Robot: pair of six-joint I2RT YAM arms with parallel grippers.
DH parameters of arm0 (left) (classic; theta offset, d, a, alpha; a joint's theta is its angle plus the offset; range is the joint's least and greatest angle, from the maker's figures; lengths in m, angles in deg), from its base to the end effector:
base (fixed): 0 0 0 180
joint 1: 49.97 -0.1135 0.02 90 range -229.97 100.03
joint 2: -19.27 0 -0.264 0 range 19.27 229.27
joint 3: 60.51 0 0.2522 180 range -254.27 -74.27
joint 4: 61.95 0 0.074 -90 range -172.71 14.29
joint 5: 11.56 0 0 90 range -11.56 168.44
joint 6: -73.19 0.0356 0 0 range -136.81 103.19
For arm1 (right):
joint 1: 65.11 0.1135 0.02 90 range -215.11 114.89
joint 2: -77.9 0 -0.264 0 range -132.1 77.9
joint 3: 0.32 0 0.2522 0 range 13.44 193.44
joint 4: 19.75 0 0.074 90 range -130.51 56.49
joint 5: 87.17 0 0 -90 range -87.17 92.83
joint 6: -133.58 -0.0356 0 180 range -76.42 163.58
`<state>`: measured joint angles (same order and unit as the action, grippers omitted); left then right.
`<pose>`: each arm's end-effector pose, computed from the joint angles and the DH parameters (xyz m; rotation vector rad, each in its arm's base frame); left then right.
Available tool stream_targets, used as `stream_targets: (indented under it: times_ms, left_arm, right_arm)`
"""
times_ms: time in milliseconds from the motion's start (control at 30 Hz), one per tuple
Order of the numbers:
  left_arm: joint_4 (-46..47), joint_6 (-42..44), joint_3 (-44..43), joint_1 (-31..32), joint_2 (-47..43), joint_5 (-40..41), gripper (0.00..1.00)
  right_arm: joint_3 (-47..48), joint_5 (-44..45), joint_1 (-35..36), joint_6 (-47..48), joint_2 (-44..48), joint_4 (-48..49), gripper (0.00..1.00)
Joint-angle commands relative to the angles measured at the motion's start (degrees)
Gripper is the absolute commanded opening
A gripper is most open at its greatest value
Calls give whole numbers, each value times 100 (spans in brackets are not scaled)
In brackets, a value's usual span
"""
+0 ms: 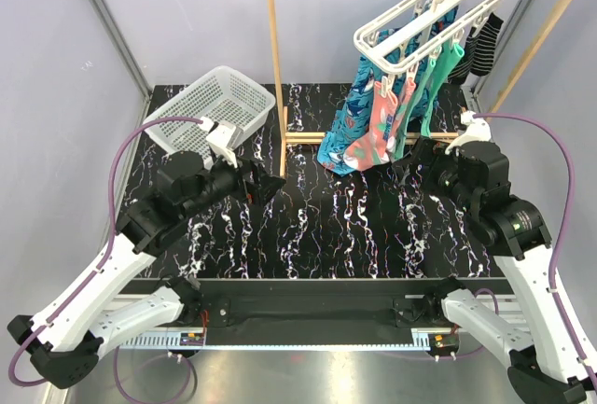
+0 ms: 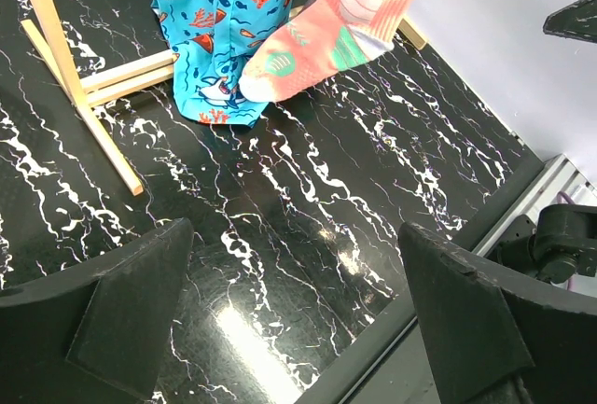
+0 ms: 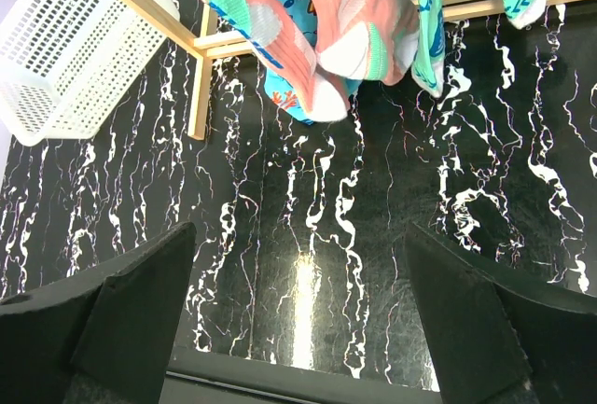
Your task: Remove the socks clipped to the hanger
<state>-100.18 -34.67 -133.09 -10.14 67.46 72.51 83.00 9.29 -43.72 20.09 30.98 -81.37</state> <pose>0.1358 -0.1181 0.3882 0.4342 1.8357 -0.7980 0.1333 0.0479 0.4094 0.1097 2.0262 0.3853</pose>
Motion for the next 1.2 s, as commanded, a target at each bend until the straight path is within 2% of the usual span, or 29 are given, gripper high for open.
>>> stream_targets:
  times_ms: [0,400,500,633,767,900,1000,1167]
  left_arm:
    - [285,-59,-199,-11,-99,-136,99]
    - [214,-50,-629,-11,340,-118,99]
    - [407,-15,-989,-11,840,-118,98]
    - [1476,29,-1148,-2,1605,-329,95]
    - [2252,-59,-1577,50,2745,-435,86]
    - [2947,-33,-1999,340,3598,-374,81]
    - [3500,81,-2298,630,4214,-111,81]
    - [3616,21,-2861,850,4963,294,85]
  right_arm:
    - [154,101,23,-16,25,66,100]
    - [233,84,32,-113,218,259,100]
    - [435,75,23,10,253,172,100]
    - [410,92,32,212,402,162,100]
    - [575,-39,23,239,376,101,98]
    - [787,-241,32,283,385,-22,97]
    - [805,-224,32,283,490,-83,96]
    - [814,-347,32,257,543,-224,96]
